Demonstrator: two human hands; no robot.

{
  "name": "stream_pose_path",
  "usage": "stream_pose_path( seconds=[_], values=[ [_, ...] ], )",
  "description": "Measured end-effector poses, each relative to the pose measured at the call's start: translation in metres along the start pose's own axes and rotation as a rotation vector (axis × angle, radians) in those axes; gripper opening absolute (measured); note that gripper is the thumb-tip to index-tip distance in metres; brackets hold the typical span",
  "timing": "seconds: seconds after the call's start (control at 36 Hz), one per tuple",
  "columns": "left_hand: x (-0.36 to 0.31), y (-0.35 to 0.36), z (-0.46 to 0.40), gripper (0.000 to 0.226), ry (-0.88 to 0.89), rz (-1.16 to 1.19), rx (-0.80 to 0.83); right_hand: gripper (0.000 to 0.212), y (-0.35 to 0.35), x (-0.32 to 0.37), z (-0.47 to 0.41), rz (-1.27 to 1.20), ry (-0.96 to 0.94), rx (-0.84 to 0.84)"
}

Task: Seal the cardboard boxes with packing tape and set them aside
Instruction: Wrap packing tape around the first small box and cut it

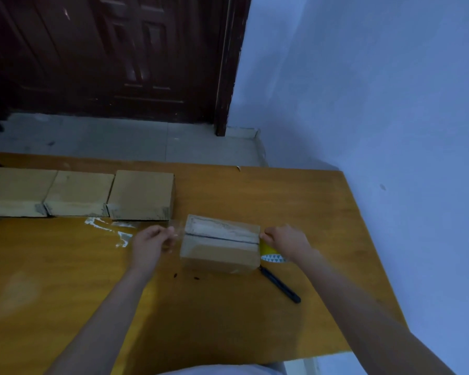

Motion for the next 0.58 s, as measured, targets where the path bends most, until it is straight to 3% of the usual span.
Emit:
stream_pose_path(
  seconds=[0.33,0.58],
  values=[
    [0.044,0.011,-0.012,0.016,-0.274,0.040,0.032,0.044,0.000,-0.001,0.003,-0.019,0.017,0.008],
    [0.042,0.016,-0.012,0.024,-0.220,-0.113,0.118,0.043,0.002,-0.001,0.002,-0.052,0.021,0.001]
  ],
)
Point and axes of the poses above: each hand's wrist, its own z-axis away from the middle knuckle, its own y-axis out of the palm, x = y × z, the point moved 8 cm from there along -z, towards the middle knuckle
